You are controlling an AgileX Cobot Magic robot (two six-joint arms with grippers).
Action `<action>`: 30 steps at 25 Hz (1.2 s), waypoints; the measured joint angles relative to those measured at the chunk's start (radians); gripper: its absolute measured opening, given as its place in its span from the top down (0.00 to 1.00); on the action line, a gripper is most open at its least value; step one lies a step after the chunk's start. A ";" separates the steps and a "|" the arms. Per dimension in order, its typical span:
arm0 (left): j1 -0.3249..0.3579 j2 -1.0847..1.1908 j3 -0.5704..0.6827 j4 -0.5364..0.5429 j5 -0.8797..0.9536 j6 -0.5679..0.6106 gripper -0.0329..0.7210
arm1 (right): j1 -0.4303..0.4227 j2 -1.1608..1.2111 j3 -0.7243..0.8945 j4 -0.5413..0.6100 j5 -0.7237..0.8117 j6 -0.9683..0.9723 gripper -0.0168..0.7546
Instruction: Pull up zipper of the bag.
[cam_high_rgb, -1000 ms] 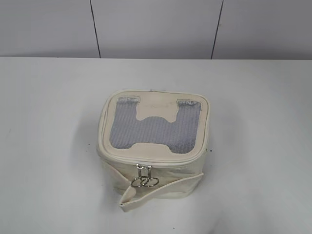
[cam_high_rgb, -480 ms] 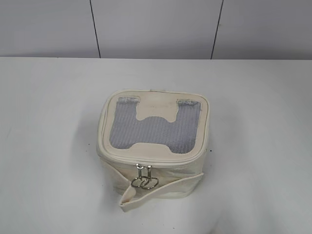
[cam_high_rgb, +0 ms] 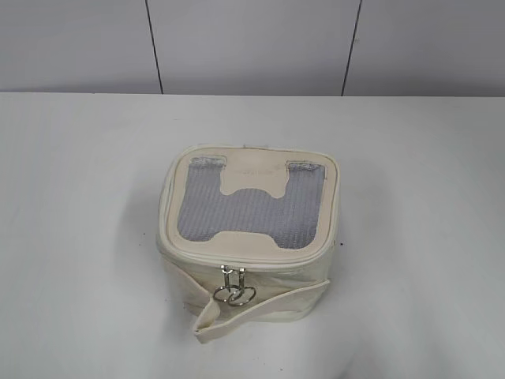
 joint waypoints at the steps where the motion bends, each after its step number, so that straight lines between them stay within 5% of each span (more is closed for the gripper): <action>1: 0.000 0.000 0.000 0.000 0.000 0.000 0.46 | 0.000 0.000 0.000 0.000 0.000 0.000 0.22; 30: 0.000 0.000 0.000 0.000 0.000 0.000 0.46 | 0.000 0.000 0.000 0.001 -0.001 -0.001 0.22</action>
